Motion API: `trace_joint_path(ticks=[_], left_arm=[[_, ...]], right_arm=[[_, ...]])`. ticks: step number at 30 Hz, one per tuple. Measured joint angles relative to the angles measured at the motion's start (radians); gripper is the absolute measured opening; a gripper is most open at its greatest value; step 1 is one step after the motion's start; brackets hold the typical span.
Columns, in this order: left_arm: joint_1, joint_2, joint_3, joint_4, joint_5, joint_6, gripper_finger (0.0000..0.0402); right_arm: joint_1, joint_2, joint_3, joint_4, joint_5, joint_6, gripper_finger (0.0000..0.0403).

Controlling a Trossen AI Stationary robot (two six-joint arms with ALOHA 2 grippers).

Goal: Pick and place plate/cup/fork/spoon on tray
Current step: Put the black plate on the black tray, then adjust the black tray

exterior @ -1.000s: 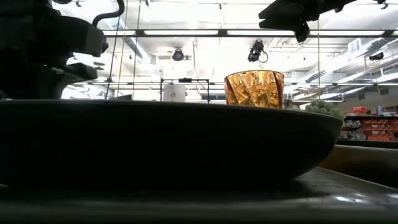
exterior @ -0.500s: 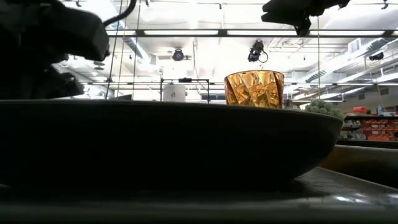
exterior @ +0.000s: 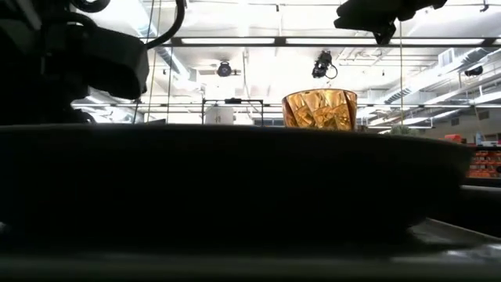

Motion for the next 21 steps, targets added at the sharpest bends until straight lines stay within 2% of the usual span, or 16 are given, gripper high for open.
trace_joint_path(ticks=[9, 12, 15, 21], left_arm=[[-0.011, 0.015, 0.001, 0.046, -0.019, -0.029, 0.0011], [-0.016, 0.015, 0.001, 0.029, 0.008, -0.007, 0.0011], [-0.011, 0.015, 0.001, -0.038, 0.016, 0.037, 0.0011], [0.009, 0.007, 0.004, -0.144, 0.022, 0.078, 0.0011]], right_arm=[[0.000, 0.000, 0.000, -0.002, 0.000, -0.054, 0.0126], [-0.039, 0.006, 0.009, -0.002, 0.015, -0.075, 0.0125], [-0.144, 0.033, 0.053, -0.088, 0.005, -0.075, 0.0120], [-0.434, 0.140, 0.094, -0.172, -0.141, -0.098, 0.0116]])
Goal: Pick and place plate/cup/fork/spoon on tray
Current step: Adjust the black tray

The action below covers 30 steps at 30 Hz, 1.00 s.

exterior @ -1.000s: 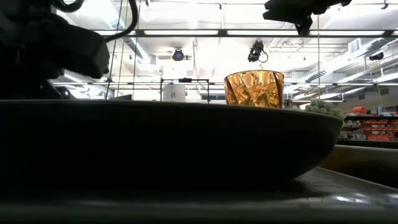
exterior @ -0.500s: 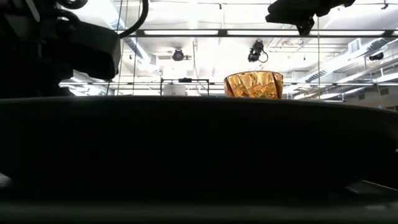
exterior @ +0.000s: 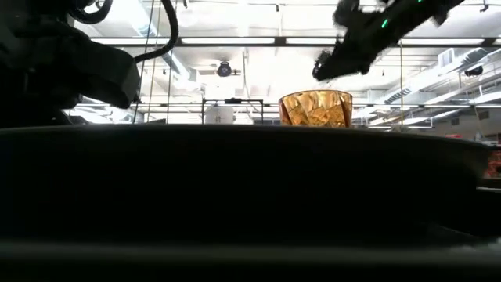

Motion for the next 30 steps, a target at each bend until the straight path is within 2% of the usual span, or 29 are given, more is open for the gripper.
trace_joint_path(ticks=[6, 12, 17, 21, 23, 30], left_arm=[[-0.004, -0.068, -0.006, -0.035, -0.070, 0.083, 0.0011], [0.009, -0.109, -0.005, -0.005, -0.089, 0.097, 0.0011], [0.023, -0.110, -0.005, -0.105, -0.118, 0.104, 0.0011], [0.023, -0.104, -0.005, -0.282, -0.257, 0.083, 0.0011], [0.023, -0.088, -0.005, -0.320, -0.306, 0.063, 0.0011], [0.022, -0.027, -0.004, -0.238, -0.191, 0.053, 0.0011]], right_arm=[[-0.235, 0.081, 0.000, -0.017, -0.152, -0.013, 0.0116], [-0.360, 0.124, 0.000, -0.026, -0.278, -0.044, 0.0116], [-0.402, 0.117, 0.000, -0.042, -0.336, -0.056, 0.0116], [-0.404, 0.116, 0.000, -0.039, -0.365, -0.056, 0.0116], [-0.397, 0.116, 0.000, -0.037, -0.374, -0.056, 0.0116], [-0.372, 0.116, 0.000, -0.043, -0.378, -0.079, 0.0116]])
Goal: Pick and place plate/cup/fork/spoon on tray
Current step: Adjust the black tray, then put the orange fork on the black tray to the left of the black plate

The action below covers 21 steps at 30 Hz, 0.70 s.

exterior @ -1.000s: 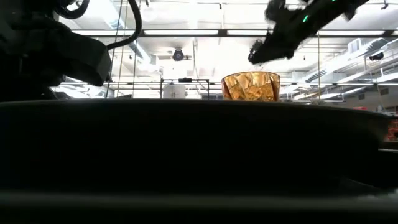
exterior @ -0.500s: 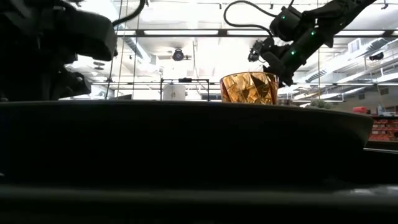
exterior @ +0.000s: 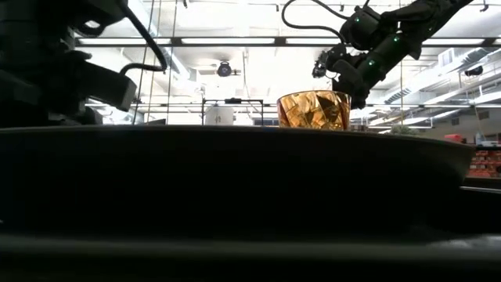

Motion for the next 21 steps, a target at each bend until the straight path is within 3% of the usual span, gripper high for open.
trace_joint_path(ticks=[9, 15, 21], left_arm=[[-0.001, 0.018, 0.009, 0.125, 0.050, 0.016, 0.0011], [0.001, 0.007, 0.090, -0.097, -0.021, 0.078, 0.0011], [0.002, -0.050, 0.114, -0.191, -0.146, 0.143, 0.0011]], right_arm=[[-0.015, 0.006, 0.022, -0.105, -0.005, -0.037, 0.0116], [-0.039, 0.067, 0.151, -0.295, -0.005, -0.095, 0.0117], [-0.111, 0.203, 0.203, -0.324, 0.023, -0.241, 0.0117]])
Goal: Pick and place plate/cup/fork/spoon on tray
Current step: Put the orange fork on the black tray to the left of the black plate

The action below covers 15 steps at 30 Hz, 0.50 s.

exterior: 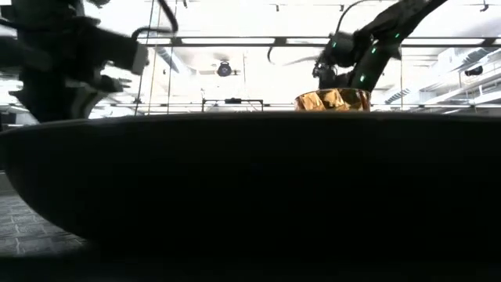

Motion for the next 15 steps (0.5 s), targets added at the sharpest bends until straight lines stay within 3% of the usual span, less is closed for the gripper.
trace_joint_path(ticks=[6, 15], left_arm=[[0.013, -0.098, -0.031, 0.015, -0.051, 0.090, 0.0010], [0.146, -0.266, -0.176, 0.180, -0.046, 0.240, 0.0004]], right_arm=[[-0.065, 0.157, 0.069, -0.057, 0.020, -0.090, 0.0122], [-0.172, 0.347, 0.283, -0.185, 0.042, -0.209, 0.0178]])
